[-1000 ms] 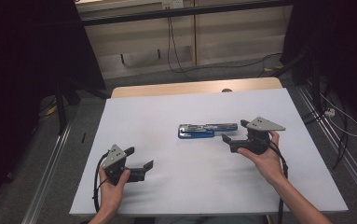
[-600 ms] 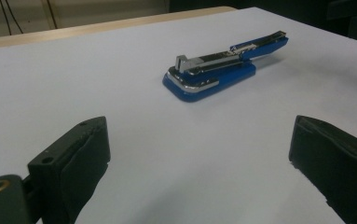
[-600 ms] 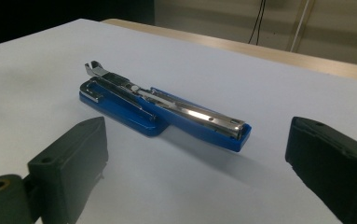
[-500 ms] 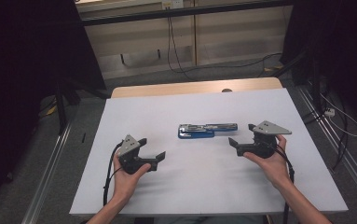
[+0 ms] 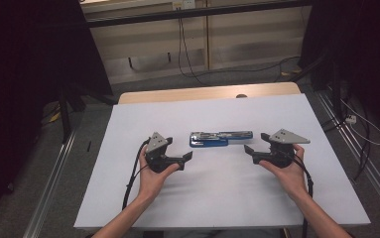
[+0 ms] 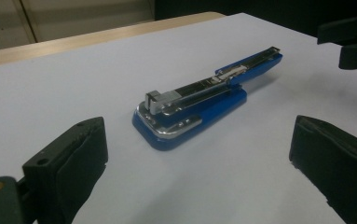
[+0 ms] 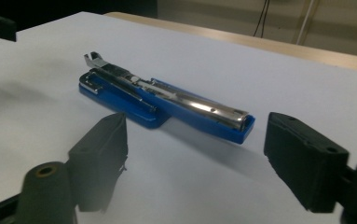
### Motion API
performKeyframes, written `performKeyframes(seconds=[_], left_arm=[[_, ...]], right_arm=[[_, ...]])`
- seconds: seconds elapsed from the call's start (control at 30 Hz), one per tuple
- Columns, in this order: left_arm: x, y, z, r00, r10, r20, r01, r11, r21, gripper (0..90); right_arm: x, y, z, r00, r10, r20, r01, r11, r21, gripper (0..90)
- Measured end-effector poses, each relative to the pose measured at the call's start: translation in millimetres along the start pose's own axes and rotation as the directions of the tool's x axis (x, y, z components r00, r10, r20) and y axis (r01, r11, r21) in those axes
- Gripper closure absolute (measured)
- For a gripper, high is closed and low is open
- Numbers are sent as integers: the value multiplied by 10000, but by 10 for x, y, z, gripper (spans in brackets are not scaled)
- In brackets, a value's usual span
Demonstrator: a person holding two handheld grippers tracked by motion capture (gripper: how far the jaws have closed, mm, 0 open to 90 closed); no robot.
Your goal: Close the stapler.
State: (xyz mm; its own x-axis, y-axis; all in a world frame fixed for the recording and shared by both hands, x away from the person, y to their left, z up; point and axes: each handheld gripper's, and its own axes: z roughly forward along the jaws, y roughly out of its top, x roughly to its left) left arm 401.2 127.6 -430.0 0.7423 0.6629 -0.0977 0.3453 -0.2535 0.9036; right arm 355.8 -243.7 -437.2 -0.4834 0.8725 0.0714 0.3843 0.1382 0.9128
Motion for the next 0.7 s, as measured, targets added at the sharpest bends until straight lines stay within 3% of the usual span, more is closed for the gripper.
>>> performKeyframes(seconds=[0.23, 0.37, 0.7], left_arm=[[75, 72, 122, 9997, -77, -224, 77, 10000, -12, 34], [103, 121, 190, 9991, -279, -305, 269, 9991, -317, 36], [96, 301, 401, 9995, 16, -311, -23, 9997, -246, 40]], right_arm=[[19, -17, 42, 9996, 36, -285, -34, 10000, 75, 290], [25, -18, 56, 9989, 91, -461, -88, 9999, 64, 336], [23, -27, 107, 9967, -8, -806, 27, 9997, 225, 487]])
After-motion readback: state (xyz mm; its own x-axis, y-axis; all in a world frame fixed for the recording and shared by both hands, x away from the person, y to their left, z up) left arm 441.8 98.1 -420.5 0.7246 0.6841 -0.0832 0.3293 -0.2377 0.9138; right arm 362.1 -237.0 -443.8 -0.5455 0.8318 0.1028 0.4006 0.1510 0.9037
